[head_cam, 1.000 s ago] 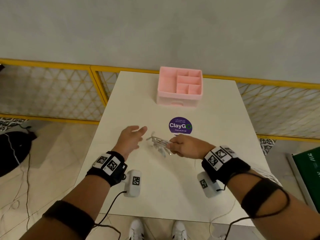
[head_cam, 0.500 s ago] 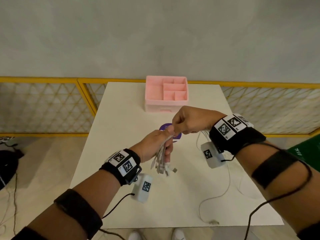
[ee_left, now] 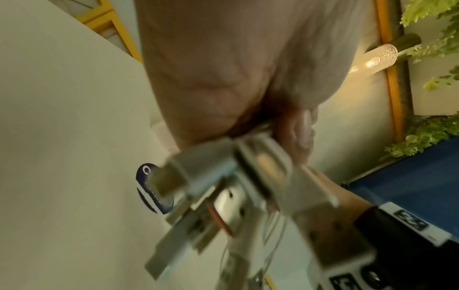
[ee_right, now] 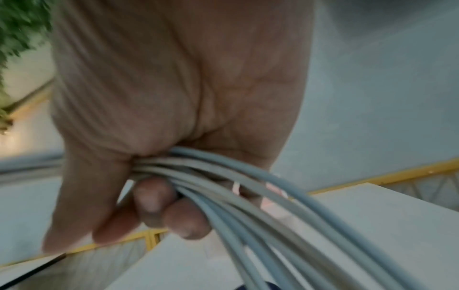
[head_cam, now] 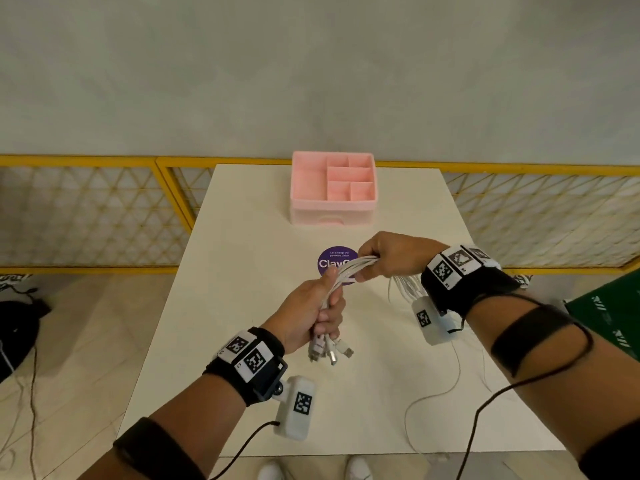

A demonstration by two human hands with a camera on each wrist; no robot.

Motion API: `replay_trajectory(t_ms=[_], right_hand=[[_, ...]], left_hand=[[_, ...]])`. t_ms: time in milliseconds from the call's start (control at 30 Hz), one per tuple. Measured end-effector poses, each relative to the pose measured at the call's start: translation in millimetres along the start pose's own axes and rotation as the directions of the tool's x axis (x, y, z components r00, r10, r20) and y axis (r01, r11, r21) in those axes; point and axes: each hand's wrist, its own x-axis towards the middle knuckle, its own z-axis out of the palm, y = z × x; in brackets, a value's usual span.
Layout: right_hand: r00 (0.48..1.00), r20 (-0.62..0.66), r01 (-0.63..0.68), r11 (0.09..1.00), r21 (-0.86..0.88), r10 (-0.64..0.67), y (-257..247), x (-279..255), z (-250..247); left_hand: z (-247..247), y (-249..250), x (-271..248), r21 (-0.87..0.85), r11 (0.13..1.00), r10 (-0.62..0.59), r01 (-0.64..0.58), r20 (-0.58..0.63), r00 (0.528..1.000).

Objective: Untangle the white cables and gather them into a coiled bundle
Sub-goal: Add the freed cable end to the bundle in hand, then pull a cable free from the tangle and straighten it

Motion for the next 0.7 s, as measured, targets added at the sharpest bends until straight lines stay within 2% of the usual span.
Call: replay_trajectory(t_ms=[133, 267, 367, 500, 600, 700], right_hand=[[0.995, -0.095, -0.022, 0.999, -0.046, 0.017, 1, 4, 3], [0.989, -0.122, 0.083, 0.995, -0.050, -0.089, -19, 5, -3], [0.976, -0.172, 0.130, 0.991, -0.029, -0.133, -27, 6, -8], [0.965, -0.212, 0.160, 0.987, 0.000, -0.156, -25, 7, -3], [0.954, -0.240, 0.200, 0.978, 0.057, -0.181, -21, 7, -2], [0.955, -0.227, 0.213, 0.974, 0.072, -0.192, -15, 8, -2]], left_hand=[[3, -20, -5, -0.060, 0.995, -0.074, 0.082, 0.125, 0.989], [12, -20, -7, -0.141, 0.982, -0.100, 0.125, 0.173, 0.980], [19, -10, -6, -0.179, 0.974, -0.116, 0.141, 0.141, 0.983], [19, -6, -7, -0.043, 0.993, -0.110, 0.113, 0.073, 0.991], [20, -8, -11, 0.002, 0.990, -0.143, 0.143, 0.069, 0.987], [23, -6, -15, -0.031, 0.985, -0.168, 0.171, 0.085, 0.982]])
